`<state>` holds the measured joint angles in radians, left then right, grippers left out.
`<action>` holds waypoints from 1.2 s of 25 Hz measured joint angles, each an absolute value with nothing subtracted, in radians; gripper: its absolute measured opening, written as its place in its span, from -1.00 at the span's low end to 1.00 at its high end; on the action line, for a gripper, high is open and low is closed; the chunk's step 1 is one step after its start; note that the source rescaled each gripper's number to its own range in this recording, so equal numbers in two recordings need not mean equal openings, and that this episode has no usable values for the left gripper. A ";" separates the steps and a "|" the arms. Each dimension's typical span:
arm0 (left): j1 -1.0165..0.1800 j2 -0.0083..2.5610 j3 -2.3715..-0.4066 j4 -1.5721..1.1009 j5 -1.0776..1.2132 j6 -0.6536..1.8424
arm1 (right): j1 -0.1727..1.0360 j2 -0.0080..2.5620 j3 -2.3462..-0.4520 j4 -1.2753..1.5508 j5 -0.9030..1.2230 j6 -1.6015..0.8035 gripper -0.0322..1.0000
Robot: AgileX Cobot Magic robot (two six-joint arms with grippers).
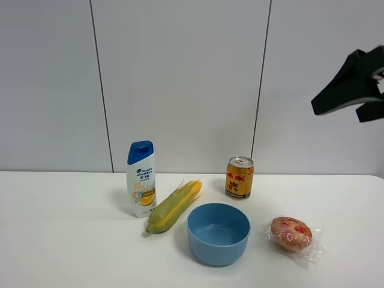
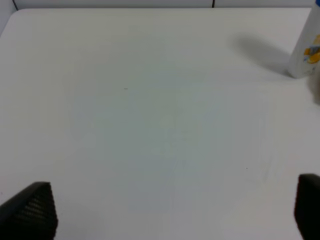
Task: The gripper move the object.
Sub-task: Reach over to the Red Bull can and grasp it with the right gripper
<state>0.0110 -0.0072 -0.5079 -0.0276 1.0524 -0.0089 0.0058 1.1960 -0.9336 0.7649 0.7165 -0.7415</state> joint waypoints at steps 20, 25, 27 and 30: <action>0.011 -0.007 -0.508 -0.028 1.052 -0.009 | 0.435 1.735 -1.608 -0.252 1.003 0.324 0.99; 0.011 -0.007 -0.508 -0.028 1.052 -0.009 | 0.436 1.884 -1.608 -0.275 0.958 0.348 0.99; 0.011 -0.007 -0.508 -0.028 1.052 -0.009 | 0.436 1.925 -1.608 -0.275 0.914 0.348 0.99; 0.011 -0.007 -0.508 -0.028 1.052 -0.009 | 0.436 1.967 -1.608 -0.275 0.842 0.347 0.99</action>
<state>0.0110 -0.0072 -0.5079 -0.0276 1.0524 -0.0089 0.4359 1.9674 -1.6078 -0.2750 0.8421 0.3470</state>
